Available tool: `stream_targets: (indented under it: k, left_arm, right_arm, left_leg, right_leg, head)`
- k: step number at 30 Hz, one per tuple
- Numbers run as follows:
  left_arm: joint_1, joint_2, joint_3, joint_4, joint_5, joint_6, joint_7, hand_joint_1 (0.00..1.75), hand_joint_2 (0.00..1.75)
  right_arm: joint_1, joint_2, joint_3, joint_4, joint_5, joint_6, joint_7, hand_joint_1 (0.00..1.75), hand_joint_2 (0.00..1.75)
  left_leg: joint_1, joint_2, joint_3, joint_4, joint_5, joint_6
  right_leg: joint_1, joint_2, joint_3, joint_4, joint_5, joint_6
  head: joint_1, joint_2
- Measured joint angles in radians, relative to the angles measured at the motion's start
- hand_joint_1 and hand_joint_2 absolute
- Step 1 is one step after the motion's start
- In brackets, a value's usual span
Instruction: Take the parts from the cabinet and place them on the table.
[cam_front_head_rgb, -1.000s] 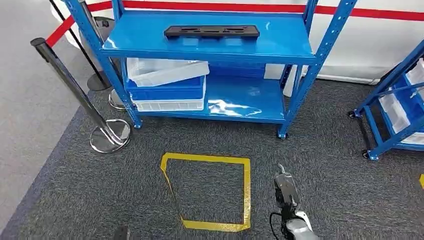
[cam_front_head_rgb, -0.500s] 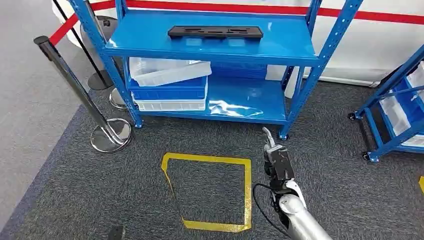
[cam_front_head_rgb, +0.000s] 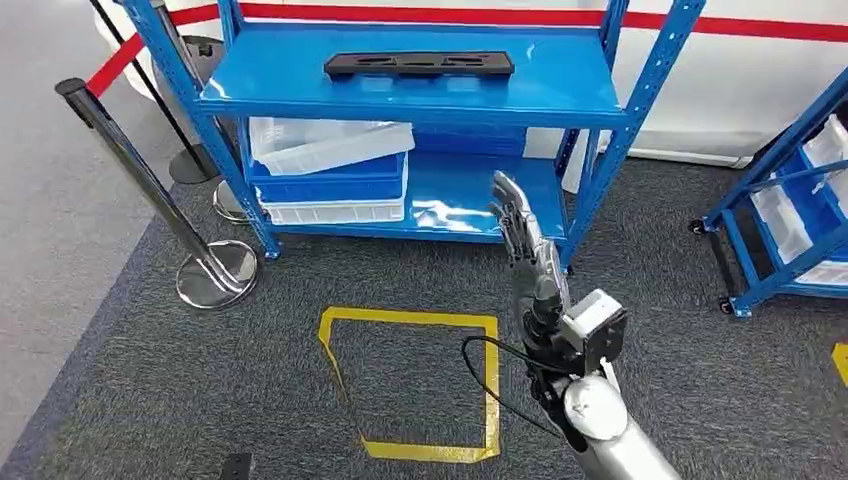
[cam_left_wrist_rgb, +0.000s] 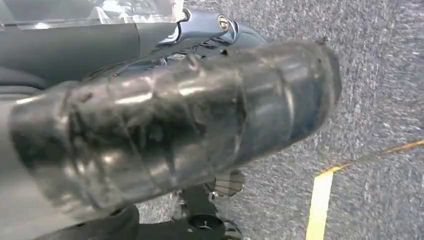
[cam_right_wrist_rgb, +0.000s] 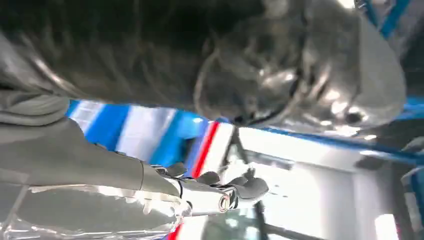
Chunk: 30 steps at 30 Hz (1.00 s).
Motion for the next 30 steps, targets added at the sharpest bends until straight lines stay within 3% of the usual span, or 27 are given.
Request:
stream_targets:
  k: [2, 3, 4, 5, 7, 8, 9, 10, 12, 13, 14, 17, 19, 20, 22, 23, 24, 25, 26, 28, 30]
  left_arm:
    - [0.003, 0.000, -0.003, 0.000, -0.001, -0.002, -0.005, 0.00, 0.00]
    - [0.003, 0.000, -0.004, 0.000, -0.002, -0.004, -0.008, 0.00, 0.00]
    - [0.003, -0.002, -0.005, 0.000, -0.004, -0.006, -0.010, 0.00, 0.00]
    - [0.002, -0.002, -0.007, 0.000, -0.007, -0.008, -0.011, 0.00, 0.00]
    - [-0.001, -0.001, -0.010, 0.000, -0.009, -0.010, -0.010, 0.00, 0.00]
    - [-0.001, -0.001, -0.012, 0.000, -0.009, -0.010, -0.010, 0.00, 0.00]
    - [-0.001, -0.001, -0.016, 0.000, -0.010, -0.011, -0.009, 0.00, 0.00]
    - [0.000, -0.002, -0.019, 0.000, -0.010, -0.011, -0.008, 0.00, 0.00]
    - [0.000, -0.004, -0.021, 0.000, -0.010, -0.013, -0.008, 0.00, 0.00]
    - [0.000, -0.005, -0.022, 0.000, -0.010, -0.014, -0.008, 0.00, 0.00]
    - [-0.003, -0.005, -0.023, 0.000, -0.010, -0.014, -0.008, 0.00, 0.00]
    - [-0.005, -0.004, -0.023, 0.000, -0.010, -0.014, -0.006, 0.00, 0.00]
    - [-0.007, -0.003, -0.023, 0.000, -0.011, -0.014, -0.006, 0.00, 0.00]
    - [-0.008, -0.003, -0.024, 0.000, -0.011, -0.014, -0.006, 0.00, 0.00]
    - [-0.007, -0.005, -0.025, 0.000, -0.013, -0.014, -0.006, 0.00, 0.00]
    - [-0.007, -0.005, -0.025, 0.000, -0.014, -0.014, -0.006, 0.00, 0.00]
    - [-0.005, -0.005, -0.026, 0.000, -0.015, -0.013, -0.005, 0.00, 0.00]
    - [-0.003, -0.005, -0.026, 0.000, -0.017, -0.013, -0.003, 0.00, 0.00]
    - [-0.003, -0.005, -0.027, 0.000, -0.017, -0.012, -0.003, 0.00, 0.00]
    - [-0.005, -0.005, -0.029, 0.000, -0.018, -0.012, -0.001, 0.00, 0.00]
    - [-0.008, -0.005, -0.034, 0.000, -0.018, -0.011, 0.000, 0.00, 0.00]
  right_arm:
    - [0.001, -0.002, 0.007, -0.031, 0.001, 0.005, 0.000, 0.00, 0.00]
    - [0.001, -0.004, 0.009, -0.047, 0.001, 0.007, 0.000, 0.00, 0.00]
    - [0.002, -0.008, 0.011, -0.061, 0.001, 0.008, 0.000, 0.00, 0.00]
    - [-0.001, -0.011, 0.012, -0.072, 0.001, 0.011, 0.000, 0.00, 0.00]
    - [0.003, -0.017, 0.013, -0.084, 0.000, 0.013, 0.000, 0.00, 0.00]
    - [0.008, -0.020, 0.013, -0.086, -0.001, 0.014, 0.000, 0.00, 0.00]
    - [0.011, -0.023, 0.013, -0.088, -0.002, 0.014, 0.002, 0.00, 0.00]
    - [0.013, -0.024, 0.013, -0.090, -0.003, 0.014, 0.003, 0.00, 0.00]
    - [0.012, -0.030, 0.013, -0.098, -0.006, 0.014, 0.005, 0.00, 0.00]
    - [0.012, -0.031, 0.013, -0.101, -0.008, 0.014, 0.006, 0.00, 0.00]
    - [0.013, -0.031, 0.013, -0.103, -0.008, 0.014, 0.008, 0.00, 0.00]
    - [0.017, -0.034, 0.013, -0.110, -0.015, 0.015, 0.009, 0.00, 0.00]
    - [0.017, -0.034, 0.013, -0.120, -0.017, 0.016, 0.011, 0.00, 0.00]
    - [0.015, -0.034, 0.013, -0.124, -0.018, 0.016, 0.011, 0.00, 0.00]
    - [0.017, -0.034, 0.013, -0.128, -0.017, 0.016, 0.013, 0.00, 0.00]
    - [0.019, -0.034, 0.013, -0.129, -0.018, 0.016, 0.016, 0.00, 0.00]
    - [0.022, -0.034, 0.013, -0.130, -0.017, 0.016, 0.018, 0.00, 0.00]
    - [0.025, -0.034, 0.013, -0.131, -0.017, 0.016, 0.019, 0.00, 0.00]
    - [0.027, -0.035, 0.013, -0.133, -0.018, 0.016, 0.021, 0.00, 0.00]
    - [0.027, -0.035, 0.013, -0.138, -0.018, 0.016, 0.021, 0.00, 0.00]
    - [0.027, -0.035, 0.013, -0.139, -0.019, 0.016, 0.022, 0.00, 0.00]
  left_leg:
    - [-0.003, -0.001, -0.002, -0.001, 0.002, 0.008]
    - [0.004, -0.001, 0.005, -0.018, 0.010, 0.019]
    - [0.006, 0.003, 0.012, -0.026, 0.015, 0.025]
    - [0.006, 0.004, 0.014, -0.029, 0.015, 0.033]
    - [0.004, 0.004, 0.014, -0.028, 0.013, 0.039]
    - [0.002, 0.004, 0.014, -0.028, 0.011, 0.041]
    - [0.001, 0.003, 0.015, -0.027, 0.010, 0.041]
    - [0.001, 0.002, 0.017, -0.026, 0.008, 0.041]
    - [0.001, 0.000, 0.024, -0.020, 0.001, 0.035]
    - [0.001, 0.000, 0.025, -0.016, -0.006, 0.031]
    - [-0.007, 0.000, 0.019, -0.006, -0.012, 0.023]
    - [-0.005, 0.000, 0.025, -0.017, -0.013, 0.009]
    - [-0.003, 0.000, 0.023, 0.001, -0.026, -0.004]
    - [-0.002, 0.000, 0.006, 0.038, -0.044, -0.009]
    - [0.005, 0.000, -0.080, 0.191, -0.105, -0.017]
    - [0.007, 0.000, -0.125, 0.260, -0.120, -0.020]
    - [0.009, 0.000, -0.152, 0.290, -0.113, -0.022]
    - [0.010, 0.000, -0.152, 0.271, -0.082, -0.022]
    - [0.011, 0.000, -0.134, 0.214, -0.034, -0.021]
    - [0.011, 0.000, -0.064, 0.034, 0.074, -0.012]
    - [0.000, -0.001, -0.035, -0.014, 0.041, 0.001]
  right_leg:
    - [-0.002, 0.000, 0.003, -0.009, 0.005, 0.011]
    - [0.004, 0.000, 0.004, -0.009, 0.002, 0.020]
    - [-0.001, -0.003, -0.002, 0.007, -0.008, 0.022]
    - [0.001, -0.003, -0.022, 0.050, -0.037, 0.024]
    - [0.000, -0.003, -0.096, 0.201, -0.107, 0.026]
    - [-0.001, -0.003, -0.128, 0.261, -0.123, 0.027]
    - [-0.001, -0.003, -0.143, 0.283, -0.116, 0.028]
    - [-0.001, -0.003, -0.130, 0.250, -0.084, 0.027]
    - [-0.001, -0.003, -0.051, 0.089, 0.007, 0.020]
    - [0.000, -0.004, -0.018, 0.012, 0.024, 0.013]
    - [0.007, -0.003, -0.001, -0.010, 0.006, 0.011]
    - [0.006, 0.000, -0.003, -0.008, 0.005, -0.003]
    - [-0.003, 0.000, 0.013, -0.020, 0.005, -0.013]
    - [-0.004, -0.002, 0.017, -0.021, 0.002, -0.017]
    - [-0.002, -0.003, 0.023, -0.021, -0.004, -0.024]
    - [-0.002, -0.003, 0.025, -0.021, -0.008, -0.025]
    - [-0.002, -0.002, 0.031, -0.021, -0.013, -0.024]
    - [-0.002, 0.000, 0.038, -0.021, -0.018, -0.023]
    - [-0.002, 0.002, 0.047, -0.021, -0.025, -0.020]
    - [-0.003, 0.003, 0.069, -0.021, -0.041, -0.013]
    - [-0.001, 0.004, 0.069, -0.022, -0.051, 0.001]
  head:
    - [-0.001, 0.000]
    - [0.000, 0.000]
    - [0.000, 0.000]
    - [0.005, 0.000]
    - [0.007, 0.000]
    - [0.006, 0.000]
    - [0.007, 0.000]
    - [0.006, 0.000]
    - [0.007, 0.000]
    - [0.007, 0.000]
    - [0.007, 0.000]
    - [0.006, 0.000]
    - [0.005, 0.000]
    - [-0.001, 0.000]
    - [-0.002, 0.000]
    - [-0.002, 0.000]
    - [-0.003, 0.000]
    - [-0.002, 0.000]
    - [-0.003, 0.000]
    - [-0.003, 0.000]
    - [-0.002, 0.000]
